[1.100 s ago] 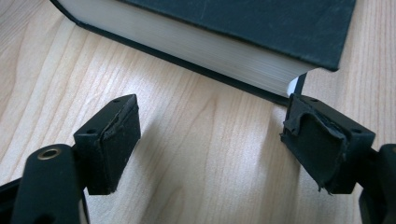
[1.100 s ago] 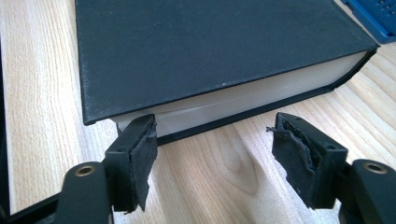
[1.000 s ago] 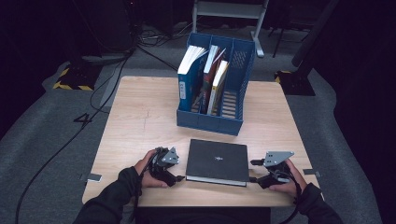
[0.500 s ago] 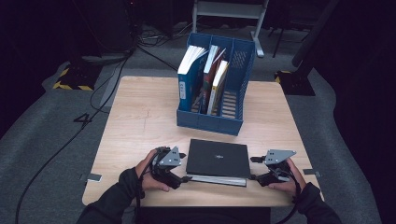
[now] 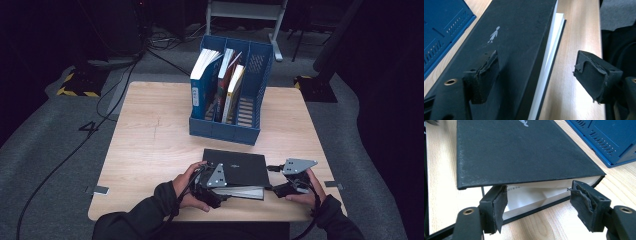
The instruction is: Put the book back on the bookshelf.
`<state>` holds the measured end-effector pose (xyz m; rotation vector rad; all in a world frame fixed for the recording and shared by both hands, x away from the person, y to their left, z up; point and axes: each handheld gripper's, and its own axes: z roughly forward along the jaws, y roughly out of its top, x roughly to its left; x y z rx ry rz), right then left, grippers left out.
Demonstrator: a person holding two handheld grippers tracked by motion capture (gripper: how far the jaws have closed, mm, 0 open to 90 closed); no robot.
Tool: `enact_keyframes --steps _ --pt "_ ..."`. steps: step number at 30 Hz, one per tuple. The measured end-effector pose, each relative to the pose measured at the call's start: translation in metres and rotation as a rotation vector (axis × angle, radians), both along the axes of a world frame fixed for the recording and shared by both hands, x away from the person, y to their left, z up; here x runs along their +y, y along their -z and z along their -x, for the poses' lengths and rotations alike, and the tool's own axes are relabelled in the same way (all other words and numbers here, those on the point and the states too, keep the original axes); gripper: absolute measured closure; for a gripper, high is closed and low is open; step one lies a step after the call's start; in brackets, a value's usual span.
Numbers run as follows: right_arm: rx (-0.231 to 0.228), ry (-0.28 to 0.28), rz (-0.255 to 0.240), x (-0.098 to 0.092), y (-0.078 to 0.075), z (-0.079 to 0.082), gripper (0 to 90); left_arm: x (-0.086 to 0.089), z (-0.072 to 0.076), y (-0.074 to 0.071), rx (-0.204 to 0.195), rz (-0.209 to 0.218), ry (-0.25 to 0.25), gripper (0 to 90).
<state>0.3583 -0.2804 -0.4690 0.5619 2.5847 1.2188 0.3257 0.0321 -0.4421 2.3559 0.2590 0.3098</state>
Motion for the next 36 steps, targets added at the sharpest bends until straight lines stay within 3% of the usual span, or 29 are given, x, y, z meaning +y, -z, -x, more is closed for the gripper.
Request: enact_keyframes --steps 4,6,11,16,18,21,25,30,36 --pt "-0.006 0.001 0.002 0.001 -0.001 0.001 31.4 -0.003 -0.004 0.003 0.001 0.000 -0.013 20.3" --pt "-0.011 0.000 0.000 0.002 -0.002 0.001 31.6 0.001 -0.007 0.004 -0.025 -0.025 -0.035 20.8" --pt "-0.023 -0.008 0.010 0.011 -0.004 0.002 38.0 0.017 -0.023 0.004 0.017 0.000 -0.082 26.3" --pt "-0.035 -0.016 0.006 0.021 -0.006 0.002 43.8 0.031 -0.034 0.000 0.002 -0.016 -0.101 28.3" --pt "-0.050 -0.017 0.007 0.024 -0.007 0.003 44.7 0.038 -0.039 -0.001 -0.016 -0.018 -0.119 34.1" --pt "-0.051 -0.009 0.004 0.026 -0.009 0.003 44.5 0.044 -0.045 -0.002 0.015 0.010 -0.125 33.1" --pt "-0.056 -0.002 0.005 0.029 -0.009 0.003 44.6 0.034 -0.032 -0.008 -0.014 -0.015 -0.052 28.6" --pt "-0.050 0.006 -0.016 0.028 -0.009 0.003 45.2 0.014 -0.015 -0.016 -0.016 -0.005 0.001 24.7" --pt "-0.030 0.023 -0.025 0.027 -0.007 0.004 45.1 -0.020 -0.008 -0.009 -0.032 -0.058 -0.045 22.2"
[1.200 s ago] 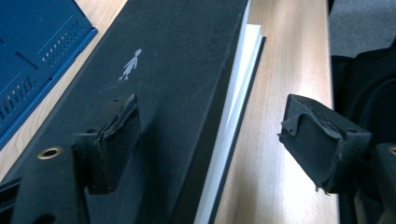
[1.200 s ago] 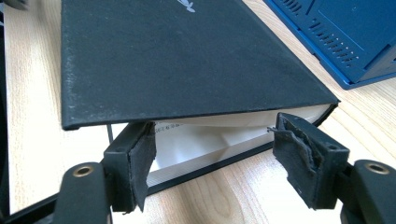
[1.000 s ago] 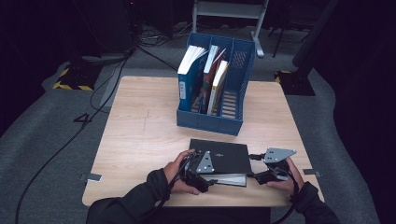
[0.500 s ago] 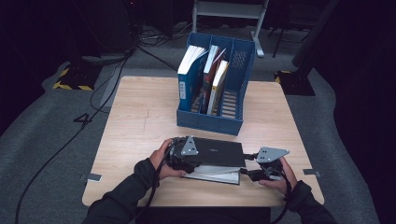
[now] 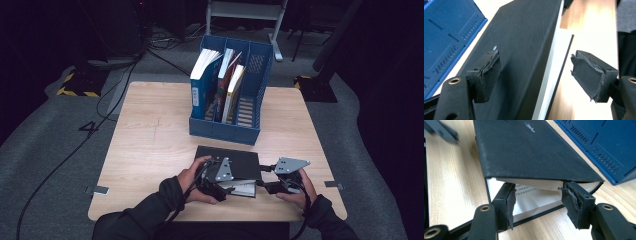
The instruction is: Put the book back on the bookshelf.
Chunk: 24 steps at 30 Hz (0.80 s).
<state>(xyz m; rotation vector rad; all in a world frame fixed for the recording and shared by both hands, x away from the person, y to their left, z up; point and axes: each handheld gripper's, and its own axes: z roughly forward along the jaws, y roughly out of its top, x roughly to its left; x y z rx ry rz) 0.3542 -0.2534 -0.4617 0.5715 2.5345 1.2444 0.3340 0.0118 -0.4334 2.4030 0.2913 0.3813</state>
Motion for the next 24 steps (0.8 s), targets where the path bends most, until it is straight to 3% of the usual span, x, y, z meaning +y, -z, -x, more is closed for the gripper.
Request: enact_keyframes --steps 5,11,16,19,24 --pt "0.011 0.022 -0.010 0.000 0.000 0.001 45.0 -0.016 0.003 0.006 -0.053 -0.041 -0.036 17.9" --pt "-0.005 0.037 -0.019 0.003 0.000 0.002 45.1 -0.018 -0.007 0.013 -0.086 -0.081 -0.110 18.5" --pt "0.000 0.034 -0.019 0.008 0.000 0.001 45.6 -0.020 -0.006 0.015 -0.099 -0.119 -0.127 16.8" --pt "0.006 0.027 -0.015 0.012 -0.001 0.002 45.8 -0.022 -0.004 0.018 -0.137 -0.153 -0.134 15.4" --pt "0.022 0.024 -0.028 0.014 -0.002 0.003 46.0 -0.021 -0.004 0.019 -0.164 -0.179 -0.156 17.6"
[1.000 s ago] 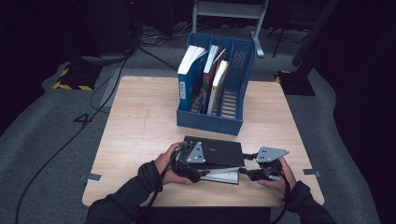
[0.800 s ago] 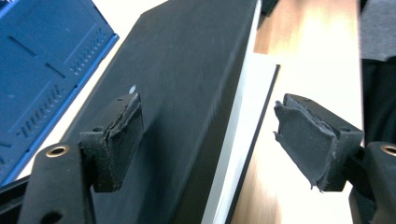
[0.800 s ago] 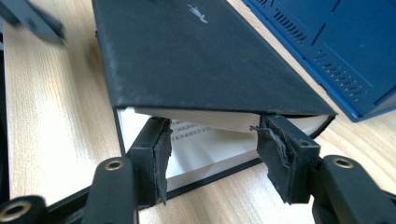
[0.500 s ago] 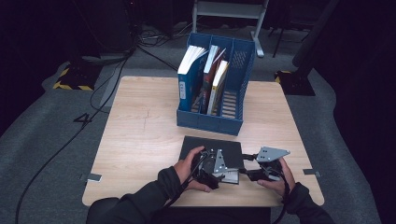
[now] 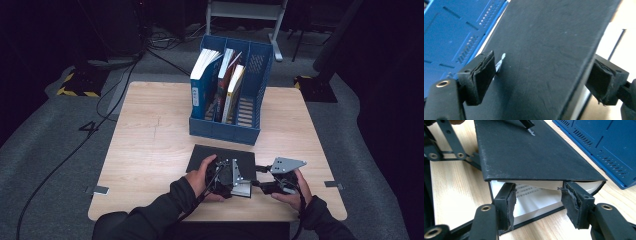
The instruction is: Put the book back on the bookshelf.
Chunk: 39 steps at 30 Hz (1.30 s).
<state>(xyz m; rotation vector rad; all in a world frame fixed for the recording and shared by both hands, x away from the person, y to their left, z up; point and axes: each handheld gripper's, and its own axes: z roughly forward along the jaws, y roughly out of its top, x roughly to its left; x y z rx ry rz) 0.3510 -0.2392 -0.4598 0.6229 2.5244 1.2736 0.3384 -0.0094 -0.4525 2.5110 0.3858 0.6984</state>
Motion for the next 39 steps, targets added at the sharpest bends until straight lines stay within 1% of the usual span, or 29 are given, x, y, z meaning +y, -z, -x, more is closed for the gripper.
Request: enact_keyframes --steps 2,5,7,9,11,13,14,15,16,17,18,20,21,23,26,28,32,35,36,37,39 --pt "-0.003 -0.002 -0.002 0.001 0.000 0.001 46.0 0.002 -0.001 -0.001 -0.008 -0.012 -0.005 19.3" --pt "0.006 -0.008 -0.038 0.001 -0.003 0.001 45.9 0.006 0.000 -0.005 -0.027 0.001 0.010 32.5" --pt "0.000 -0.007 -0.047 0.000 -0.004 0.001 46.5 0.010 0.001 -0.008 -0.052 0.011 0.025 40.2" --pt "-0.020 -0.010 -0.047 0.001 -0.006 0.002 46.9 0.013 0.001 -0.009 -0.054 0.015 0.033 43.4" --pt "-0.027 -0.014 -0.041 0.003 -0.006 0.003 46.3 0.014 0.001 -0.010 -0.057 0.010 0.039 45.6" --pt "-0.027 -0.020 -0.042 0.003 -0.006 0.003 46.0 0.015 0.003 -0.011 -0.077 0.001 0.045 47.2" --pt "-0.031 -0.022 -0.053 0.002 -0.006 0.003 45.1 0.015 0.004 -0.012 -0.088 0.009 0.041 49.1" --pt "-0.028 -0.020 -0.066 0.001 -0.007 0.003 44.6 0.016 0.003 -0.013 -0.084 0.010 0.044 50.2" --pt "-0.025 -0.016 -0.072 -0.002 -0.007 0.002 43.5 0.018 0.003 -0.014 -0.078 0.017 0.042 50.4" --pt "-0.013 -0.012 -0.077 -0.004 -0.007 0.000 42.4 0.020 0.002 -0.015 -0.081 0.044 0.042 50.8" --pt "0.021 0.004 -0.083 -0.009 -0.004 -0.004 41.5 0.024 0.000 -0.017 -0.064 0.067 0.032 51.6" --pt "0.032 0.023 -0.072 -0.012 0.000 -0.007 41.5 0.024 0.000 -0.018 -0.062 0.061 0.033 51.5" --pt "0.036 0.025 -0.067 -0.013 0.001 -0.009 41.5 0.026 0.000 -0.017 -0.057 0.076 0.031 51.5" --pt "0.031 0.032 -0.048 -0.014 0.003 -0.010 41.5 0.028 0.000 -0.017 -0.059 0.085 0.037 51.7" --pt "0.034 0.033 -0.036 -0.015 0.005 -0.011 41.4 0.030 -0.001 -0.018 -0.055 0.096 0.039 52.4" --pt "0.033 0.041 -0.032 -0.016 0.005 -0.012 41.4 0.034 -0.002 -0.019 -0.050 0.120 0.032 52.7" --pt "0.041 0.057 -0.031 -0.020 0.007 -0.014 41.4 0.039 -0.003 -0.021 -0.045 0.151 0.028 53.5" --pt "0.043 0.066 -0.030 -0.023 0.007 -0.016 41.4 0.045 -0.005 -0.023 -0.030 0.174 0.028 53.6" --pt "0.045 0.069 -0.030 -0.023 0.008 -0.016 41.4 0.048 -0.006 -0.024 -0.027 0.194 0.027 53.5" --pt "0.044 0.071 -0.029 -0.024 0.008 -0.017 41.3 0.050 -0.006 -0.025 -0.028 0.199 0.027 53.5" --pt "0.044 0.074 -0.031 -0.025 0.007 -0.017 41.4 0.055 -0.007 -0.027 -0.022 0.226 0.020 53.6"
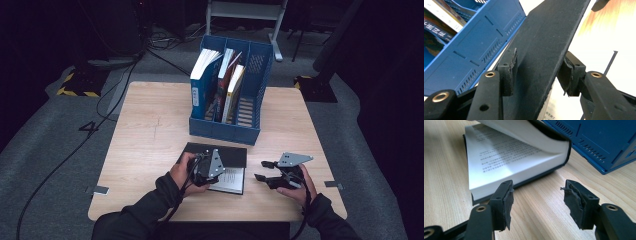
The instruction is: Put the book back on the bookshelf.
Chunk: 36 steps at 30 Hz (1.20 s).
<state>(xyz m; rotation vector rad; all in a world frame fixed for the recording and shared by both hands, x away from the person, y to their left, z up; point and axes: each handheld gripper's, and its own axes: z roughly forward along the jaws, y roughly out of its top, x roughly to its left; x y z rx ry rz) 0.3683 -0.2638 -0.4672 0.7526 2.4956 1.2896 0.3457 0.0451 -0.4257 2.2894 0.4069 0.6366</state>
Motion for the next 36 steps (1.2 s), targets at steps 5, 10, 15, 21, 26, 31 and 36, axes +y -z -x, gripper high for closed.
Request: enact_keyframes --steps 5,10,15,21,26,31,36 --pt "0.004 0.003 0.004 0.000 0.001 -0.001 41.2 0.011 -0.003 -0.004 0.023 0.060 -0.009 53.5" --pt "0.007 0.007 0.012 0.001 0.003 -0.005 40.8 0.025 -0.006 -0.009 0.044 0.137 -0.022 53.4" --pt "0.006 0.017 0.022 0.004 0.004 -0.011 40.1 0.037 -0.008 -0.011 0.060 0.200 -0.032 53.3" --pt "-0.004 -0.004 0.053 0.016 0.007 -0.017 38.2 0.042 -0.009 -0.011 0.069 0.227 -0.034 53.1" --pt "-0.009 -0.020 0.050 0.024 0.009 -0.023 35.6 0.046 -0.009 -0.011 0.078 0.252 -0.037 52.8" --pt "-0.011 -0.039 0.026 0.032 0.008 -0.025 34.0 0.050 -0.009 -0.012 0.084 0.273 -0.042 52.6" --pt "-0.038 -0.070 -0.012 0.042 -0.001 -0.024 32.8 0.054 -0.009 -0.011 0.091 0.295 -0.042 52.0"
